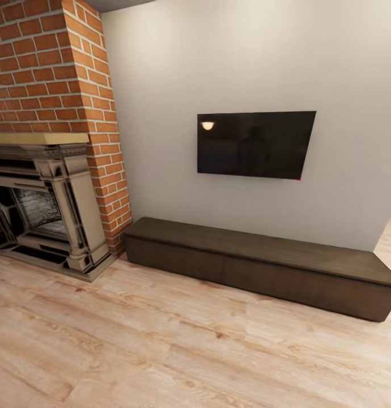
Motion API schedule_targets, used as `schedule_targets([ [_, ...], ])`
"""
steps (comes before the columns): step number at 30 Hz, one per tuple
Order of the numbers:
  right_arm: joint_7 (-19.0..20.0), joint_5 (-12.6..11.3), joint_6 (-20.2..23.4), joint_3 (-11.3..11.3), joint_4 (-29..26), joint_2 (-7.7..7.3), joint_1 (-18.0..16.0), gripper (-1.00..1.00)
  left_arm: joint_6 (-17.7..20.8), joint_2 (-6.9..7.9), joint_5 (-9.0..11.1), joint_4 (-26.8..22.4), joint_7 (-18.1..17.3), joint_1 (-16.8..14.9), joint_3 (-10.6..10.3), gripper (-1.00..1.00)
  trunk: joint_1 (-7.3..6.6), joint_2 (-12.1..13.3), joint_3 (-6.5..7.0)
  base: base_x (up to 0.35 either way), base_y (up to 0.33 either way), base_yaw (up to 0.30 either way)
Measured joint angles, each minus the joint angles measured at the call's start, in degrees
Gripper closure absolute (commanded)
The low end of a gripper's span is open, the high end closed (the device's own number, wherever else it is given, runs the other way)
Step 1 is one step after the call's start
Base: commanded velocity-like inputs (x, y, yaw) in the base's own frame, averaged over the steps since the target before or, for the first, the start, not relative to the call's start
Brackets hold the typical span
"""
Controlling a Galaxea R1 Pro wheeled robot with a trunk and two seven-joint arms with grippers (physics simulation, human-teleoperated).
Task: Turn on the radio receiver that's on the table in the living room.
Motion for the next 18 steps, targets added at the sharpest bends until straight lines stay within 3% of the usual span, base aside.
schedule_targets([
  [18,0.00,0.00,-0.06,0.00,0.00,0.00,0.00,-1.00,-0.03,0.00,0.00,0.00,0.00,0.00,0.00,-1.00,0.00,0.00,0.00,0.000,0.000,0.271],
])
